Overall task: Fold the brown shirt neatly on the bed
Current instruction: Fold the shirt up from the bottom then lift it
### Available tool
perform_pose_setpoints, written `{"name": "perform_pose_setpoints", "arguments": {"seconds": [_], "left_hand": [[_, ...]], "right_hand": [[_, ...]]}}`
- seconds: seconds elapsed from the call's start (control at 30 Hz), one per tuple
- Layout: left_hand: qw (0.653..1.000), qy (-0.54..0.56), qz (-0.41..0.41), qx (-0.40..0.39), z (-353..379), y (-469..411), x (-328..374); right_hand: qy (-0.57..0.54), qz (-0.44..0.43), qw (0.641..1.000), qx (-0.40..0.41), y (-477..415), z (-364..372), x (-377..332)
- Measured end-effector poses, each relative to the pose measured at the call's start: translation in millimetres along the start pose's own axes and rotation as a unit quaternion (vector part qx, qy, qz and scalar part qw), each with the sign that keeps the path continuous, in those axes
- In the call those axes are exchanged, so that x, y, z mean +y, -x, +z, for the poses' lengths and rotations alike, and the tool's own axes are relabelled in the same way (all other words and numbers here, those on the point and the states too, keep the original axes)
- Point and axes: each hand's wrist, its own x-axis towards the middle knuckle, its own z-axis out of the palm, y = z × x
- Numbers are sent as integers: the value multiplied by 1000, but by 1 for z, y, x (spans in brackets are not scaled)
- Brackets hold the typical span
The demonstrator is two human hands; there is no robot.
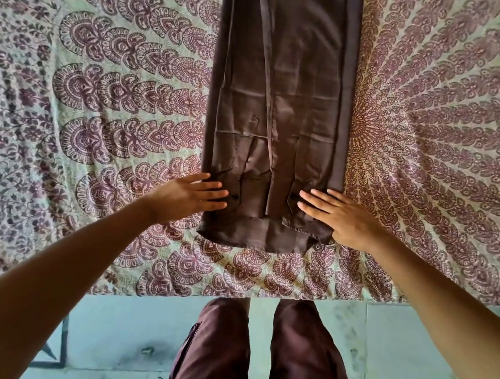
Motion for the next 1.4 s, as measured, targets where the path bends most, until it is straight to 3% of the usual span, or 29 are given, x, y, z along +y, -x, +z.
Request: {"name": "perform_pose_setpoints", "arguments": {"seconds": [0.07,0.1,0.17,0.27,0.33,0.53,0.63,0.73,0.83,1.0,1.07,1.27,1.4], "left_hand": [[989,102,-105,8,-6,-5,8],[968,179,-176,23,-12,-9,9],[894,325,-295,88,-29,-20,3],[789,433,-383,210,-60,-47,-24],[723,493,-410,257,-83,-69,-52],[602,529,-456,387,-119,-139,-144],[583,524,-489,383,-114,-162,-182],[552,522,-531,375,-94,-175,-218],[534,503,-584,347,-78,-189,-237],[553,427,-648,304,-69,-203,-237],[572,396,-644,319,-70,-205,-234],[598,286,-673,328,-59,-208,-247],[634,201,-698,264,-52,-205,-256]], "right_hand": [[-124,38,992,-4,0,-11,-5],[-208,86,974,15,-2,-16,-5],[-386,183,901,77,-4,-36,-4],[-589,227,758,164,-9,-75,12],[-656,233,689,201,-17,-109,28],[-676,309,593,309,-66,-165,107],[-644,332,618,306,-100,-177,151],[-651,346,618,271,-134,-185,186],[-681,359,592,237,-164,-179,210],[-694,398,530,280,-187,-156,222],[-660,417,530,332,-190,-149,218],[-397,467,644,457,-208,-134,219],[-188,477,736,443,-211,-129,226]]}}
